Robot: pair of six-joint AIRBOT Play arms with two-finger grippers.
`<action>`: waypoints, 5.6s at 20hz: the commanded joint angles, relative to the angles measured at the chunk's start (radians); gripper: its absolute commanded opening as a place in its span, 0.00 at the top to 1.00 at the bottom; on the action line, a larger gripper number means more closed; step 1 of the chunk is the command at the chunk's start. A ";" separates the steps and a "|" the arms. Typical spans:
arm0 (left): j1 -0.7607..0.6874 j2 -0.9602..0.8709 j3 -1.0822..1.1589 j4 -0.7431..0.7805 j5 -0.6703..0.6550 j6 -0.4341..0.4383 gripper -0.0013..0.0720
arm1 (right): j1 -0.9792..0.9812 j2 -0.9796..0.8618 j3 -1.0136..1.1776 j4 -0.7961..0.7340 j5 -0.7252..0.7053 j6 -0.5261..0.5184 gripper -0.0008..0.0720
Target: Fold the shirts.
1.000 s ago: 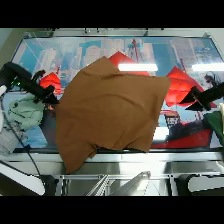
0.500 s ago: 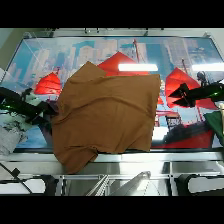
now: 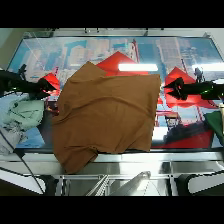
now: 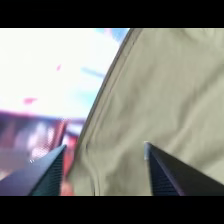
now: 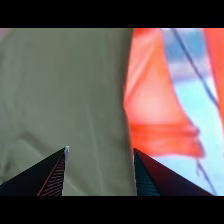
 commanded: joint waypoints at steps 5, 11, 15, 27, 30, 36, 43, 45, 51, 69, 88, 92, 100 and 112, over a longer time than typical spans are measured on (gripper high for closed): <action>-0.057 -0.182 0.161 0.069 0.077 -0.032 0.36 | 0.001 -0.005 0.003 0.174 -0.025 -0.021 0.35; -0.096 -0.274 0.262 0.010 0.233 -0.042 0.47 | 0.001 -0.005 0.003 0.167 -0.029 -0.022 0.35; -0.102 -0.307 0.359 0.012 0.383 -0.016 0.90 | 0.003 -0.068 0.080 0.064 -0.076 -0.006 0.35; -0.093 -0.308 0.434 0.013 0.424 -0.017 0.95 | 0.082 -0.358 0.538 -0.287 -0.059 0.296 0.41; -0.093 -0.308 0.434 0.013 0.422 -0.017 0.95 | 0.087 -0.358 0.556 -0.337 -0.014 0.352 0.41; -0.093 -0.308 0.434 0.013 0.427 -0.017 0.95 | 0.101 -0.353 0.557 -0.380 0.102 0.377 0.52; -0.093 -0.309 0.434 0.013 0.426 -0.016 0.95 | 0.145 -0.353 0.557 -0.440 0.114 0.365 0.68; -0.093 -0.309 0.434 0.013 0.426 -0.016 0.95 | 0.151 -0.353 0.557 -0.433 0.126 0.365 0.68; -0.093 -0.309 0.434 0.014 0.449 -0.016 0.95 | 0.147 -0.321 0.557 -0.460 0.243 0.356 0.68; -0.093 -0.306 0.435 -0.007 0.456 -0.015 0.96 | 0.250 -0.309 0.531 -0.394 0.142 0.388 0.97; 0.143 0.995 0.434 -0.412 0.142 0.381 0.95 | 0.207 1.079 0.531 -0.623 -0.034 0.192 0.97; 0.334 1.044 0.434 -0.418 0.186 0.373 0.95 | 0.207 1.033 0.531 -0.639 0.007 0.193 0.96; -0.080 0.587 0.169 -0.275 0.397 0.368 0.95 | 0.236 0.442 0.334 -0.579 0.215 0.230 0.97; -0.106 0.060 0.320 -0.036 0.144 0.158 0.00 | 0.196 0.066 0.184 -0.520 -0.042 0.136 0.01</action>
